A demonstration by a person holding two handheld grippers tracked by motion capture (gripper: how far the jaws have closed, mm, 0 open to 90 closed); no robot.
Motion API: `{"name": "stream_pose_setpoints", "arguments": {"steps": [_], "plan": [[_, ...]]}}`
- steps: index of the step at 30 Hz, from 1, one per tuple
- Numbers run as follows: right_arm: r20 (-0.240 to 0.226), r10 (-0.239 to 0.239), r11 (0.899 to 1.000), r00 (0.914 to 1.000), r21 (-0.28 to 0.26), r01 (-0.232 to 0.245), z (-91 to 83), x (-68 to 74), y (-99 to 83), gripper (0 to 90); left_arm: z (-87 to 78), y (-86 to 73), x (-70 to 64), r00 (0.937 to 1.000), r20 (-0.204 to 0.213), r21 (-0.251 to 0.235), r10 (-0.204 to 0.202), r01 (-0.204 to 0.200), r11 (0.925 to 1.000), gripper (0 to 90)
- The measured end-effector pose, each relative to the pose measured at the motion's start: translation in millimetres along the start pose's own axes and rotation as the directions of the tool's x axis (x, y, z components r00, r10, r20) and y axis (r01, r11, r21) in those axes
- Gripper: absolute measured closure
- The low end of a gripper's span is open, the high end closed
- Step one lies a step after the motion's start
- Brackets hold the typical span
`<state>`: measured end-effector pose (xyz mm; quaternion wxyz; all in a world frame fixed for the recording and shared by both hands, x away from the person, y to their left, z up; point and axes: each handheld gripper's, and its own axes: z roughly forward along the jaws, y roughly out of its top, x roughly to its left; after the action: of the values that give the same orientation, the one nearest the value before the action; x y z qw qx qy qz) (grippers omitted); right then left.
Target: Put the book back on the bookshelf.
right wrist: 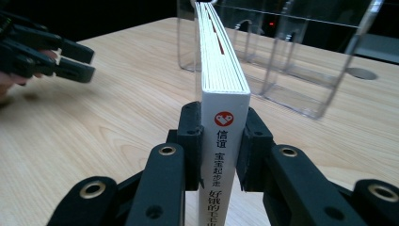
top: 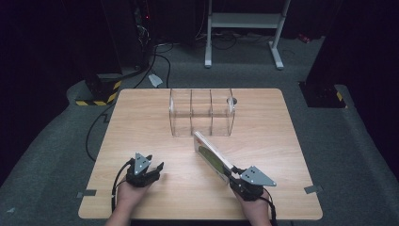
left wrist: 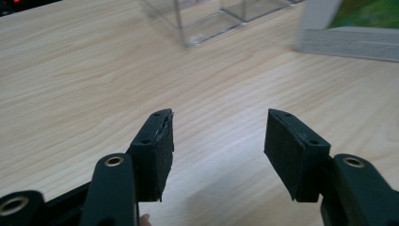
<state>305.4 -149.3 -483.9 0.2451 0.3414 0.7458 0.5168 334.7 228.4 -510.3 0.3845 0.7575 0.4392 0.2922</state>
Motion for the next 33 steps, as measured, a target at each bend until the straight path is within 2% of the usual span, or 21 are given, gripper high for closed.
{"name": "stream_pose_setpoints", "arguments": {"steps": [4, 6, 9, 12, 14, 17, 19, 23, 25, 27, 30, 33], "plan": [[0.037, 0.005, 1.0, 0.9993, 0.003, -0.005, -9.5, -3.0, -3.2, 74.5, 5.7, 1.9, 10.0, 0.9992, 0.0, 0.021, -0.04, 0.04, 0.999, 42.3], [0.058, 0.009, 1.0, 0.9983, 0.003, -0.01, -15.1, -4.2, -5.2, 74.5, 8.3, 5.8, 15.7, 0.9991, -0.018, 0.049, -0.037, 0.038, 0.9981, 41.6], [0.082, 0.022, 1.0, 0.9964, 0.002, -0.022, -22.6, -8.2, -7.9, 74.4, 10.1, 5.6, 23.9, 0.9985, -0.032, 0.061, -0.044, 0.046, 0.9971, 41.3], [0.1, 0.044, 0.999, 0.994, 0.001, -0.044, -26.8, -13.2, -9.4, 74.3, 12.5, -1.8, 37.9, 0.9972, -0.05, 0.117, -0.056, 0.062, 0.9912, 40.5], [0.121, 0.057, 0.998, 0.991, -0.004, -0.057, -30.2, -16.9, -11.5, 74.3, 13.0, -7.4, 41.8, 0.9965, -0.062, 0.14, -0.056, 0.064, 0.9881, 38.6], [0.129, 0.07, 0.998, 0.9891, -0.015, -0.069, -34.4, -21.3, -13.2, 74.2, 13.3, -17.5, 44.4, 0.9918, -0.073, 0.145, -0.105, 0.115, 0.9827, 37.5], [0.14, 0.072, 0.997, 0.9875, -0.009, -0.072, -37.1, -22.8, -13.6, 74.1, 11.6, -18.1, 45.8, 0.9888, -0.082, 0.14, -0.125, 0.136, 0.9808, 35.3], [0.164, 0.082, 0.997, 0.9831, -0.006, -0.082, -38.5, -24.1, -12.9, 70.4, 11.2, -19.7, 45.2, 0.9895, -0.077, 0.145, -0.122, 0.133, 0.9806, 33.1], [0.163, 0.083, 0.996, 0.9832, -0.03, -0.079, -40.6, -23.9, -10.9, 66.0, 11.1, -19.4, 44.9, 0.9913, -0.069, 0.146, -0.112, 0.121, 0.9818, 34.1], [0.168, 0.079, 0.997, 0.9826, -0.03, -0.075, -40.7, -23.3, -7.4, 62.5, 11.3, -19.5, 45.6, 0.9914, -0.066, 0.145, -0.113, 0.122, 0.9819, 34.1], [0.165, 0.099, 0.995, 0.9814, -0.026, -0.096, -37.5, -21.6, -5.3, 59.1, 11.7, -19.5, 46.6, 0.9907, -0.06, 0.147, -0.122, 0.13, 0.9806, 33.8], [0.162, 0.092, 0.996, 0.9825, -0.025, -0.089, -34.2, -19.9, -2.0, 58.7, 11.5, -19.4, 46.1, 0.9911, -0.061, 0.149, -0.119, 0.127, 0.9808, 33.6]]}}
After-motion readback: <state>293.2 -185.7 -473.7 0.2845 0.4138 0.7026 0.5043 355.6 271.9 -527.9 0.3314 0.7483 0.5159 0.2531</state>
